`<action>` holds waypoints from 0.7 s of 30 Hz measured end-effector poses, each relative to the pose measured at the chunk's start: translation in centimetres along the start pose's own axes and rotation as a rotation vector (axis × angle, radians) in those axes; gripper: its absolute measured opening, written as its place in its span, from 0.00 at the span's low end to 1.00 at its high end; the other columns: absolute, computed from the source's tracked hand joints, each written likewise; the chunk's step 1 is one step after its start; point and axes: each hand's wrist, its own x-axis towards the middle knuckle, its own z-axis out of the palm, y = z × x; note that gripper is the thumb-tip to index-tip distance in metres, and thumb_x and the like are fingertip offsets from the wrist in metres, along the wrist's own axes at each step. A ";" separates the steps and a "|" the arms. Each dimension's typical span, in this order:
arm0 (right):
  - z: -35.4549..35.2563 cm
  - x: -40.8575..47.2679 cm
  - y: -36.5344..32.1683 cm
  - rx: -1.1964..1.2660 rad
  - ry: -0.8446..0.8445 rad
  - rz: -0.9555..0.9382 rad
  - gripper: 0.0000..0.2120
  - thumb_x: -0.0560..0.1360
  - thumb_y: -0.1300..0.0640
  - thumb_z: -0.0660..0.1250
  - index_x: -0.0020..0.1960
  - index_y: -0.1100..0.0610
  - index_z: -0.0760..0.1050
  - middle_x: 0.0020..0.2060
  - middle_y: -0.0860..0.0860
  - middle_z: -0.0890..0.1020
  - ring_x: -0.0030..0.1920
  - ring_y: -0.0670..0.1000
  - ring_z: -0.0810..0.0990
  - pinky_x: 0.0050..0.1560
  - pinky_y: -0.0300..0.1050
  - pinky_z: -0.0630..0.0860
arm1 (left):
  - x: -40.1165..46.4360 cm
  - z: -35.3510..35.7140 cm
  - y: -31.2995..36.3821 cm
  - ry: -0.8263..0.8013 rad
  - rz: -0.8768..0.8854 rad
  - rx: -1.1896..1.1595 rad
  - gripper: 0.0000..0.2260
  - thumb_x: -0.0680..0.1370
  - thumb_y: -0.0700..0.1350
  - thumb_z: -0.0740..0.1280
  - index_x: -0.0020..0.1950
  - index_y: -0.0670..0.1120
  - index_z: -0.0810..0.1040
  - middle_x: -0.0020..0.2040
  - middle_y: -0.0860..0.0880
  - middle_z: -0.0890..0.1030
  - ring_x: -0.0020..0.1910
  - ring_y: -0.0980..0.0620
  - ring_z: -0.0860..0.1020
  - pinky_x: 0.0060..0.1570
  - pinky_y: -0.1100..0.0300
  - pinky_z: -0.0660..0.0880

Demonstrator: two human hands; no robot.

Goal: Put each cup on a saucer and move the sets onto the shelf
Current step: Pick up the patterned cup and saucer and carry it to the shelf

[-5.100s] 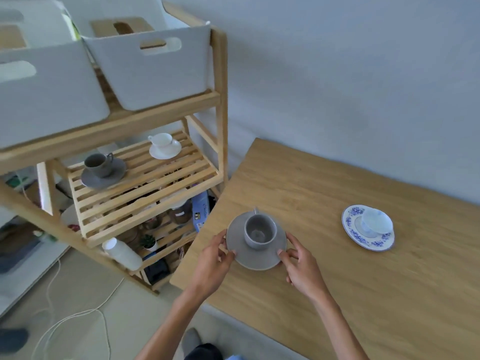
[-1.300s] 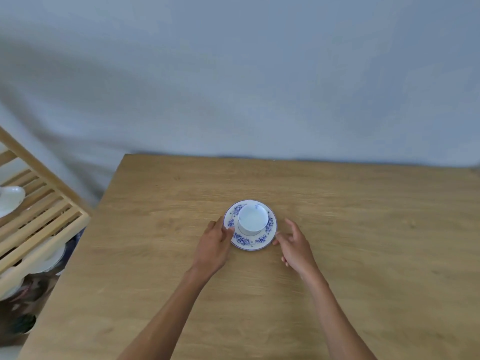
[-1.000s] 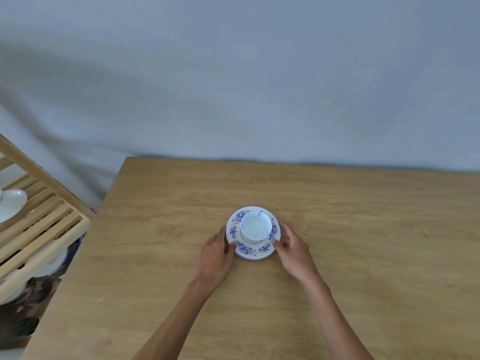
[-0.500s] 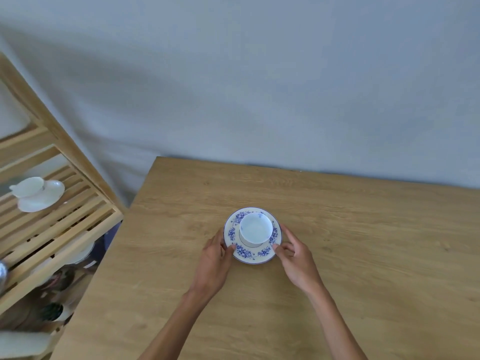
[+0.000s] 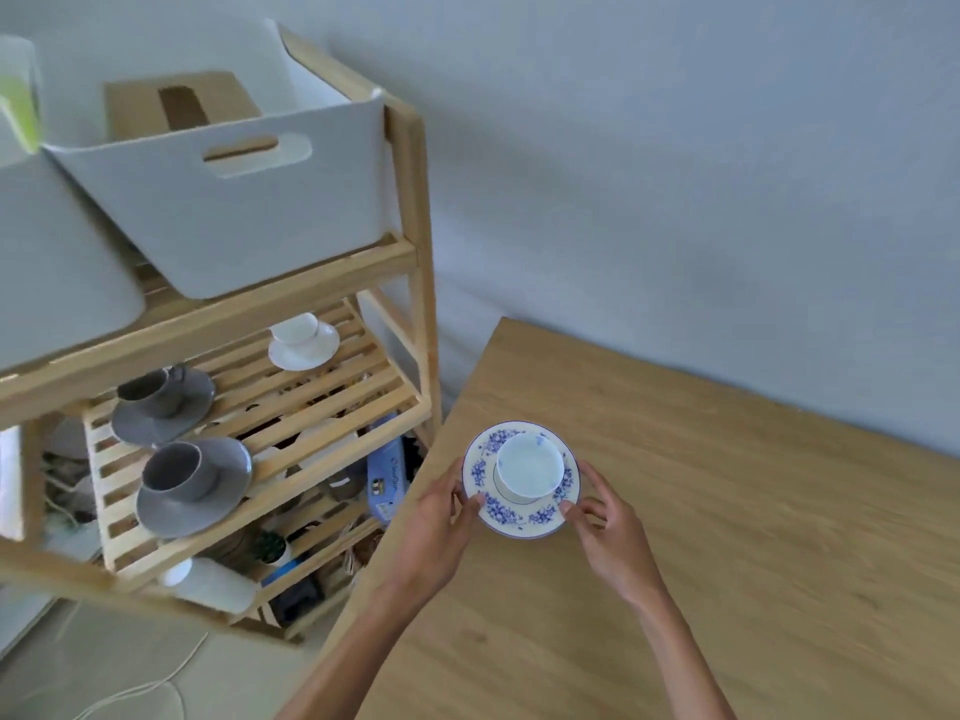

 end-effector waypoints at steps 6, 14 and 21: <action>7.5 3.4 -3.3 -0.073 -0.129 -0.033 0.28 0.79 0.55 0.71 0.76 0.45 0.68 0.42 0.48 0.87 0.44 0.35 0.82 0.40 0.25 0.73 | -0.4 -6.4 -4.4 0.112 -0.132 0.026 0.17 0.82 0.49 0.62 0.69 0.64 0.66 0.42 0.61 0.74 0.45 0.60 0.72 0.40 0.66 0.67; 17.1 9.4 -7.0 -0.221 -0.290 -0.076 0.28 0.79 0.56 0.71 0.76 0.47 0.68 0.50 0.49 0.86 0.42 0.39 0.81 0.40 0.33 0.74 | 1.1 -12.3 -11.2 0.293 -0.279 0.051 0.17 0.81 0.49 0.62 0.71 0.57 0.68 0.45 0.58 0.76 0.51 0.53 0.72 0.46 0.54 0.74; 23.6 15.7 -6.9 -0.350 -0.366 -0.092 0.27 0.80 0.55 0.69 0.76 0.46 0.65 0.44 0.50 0.84 0.37 0.47 0.80 0.40 0.42 0.73 | 4.2 -14.4 -16.4 0.388 -0.395 0.078 0.13 0.80 0.46 0.65 0.65 0.52 0.72 0.40 0.55 0.79 0.43 0.51 0.77 0.41 0.53 0.77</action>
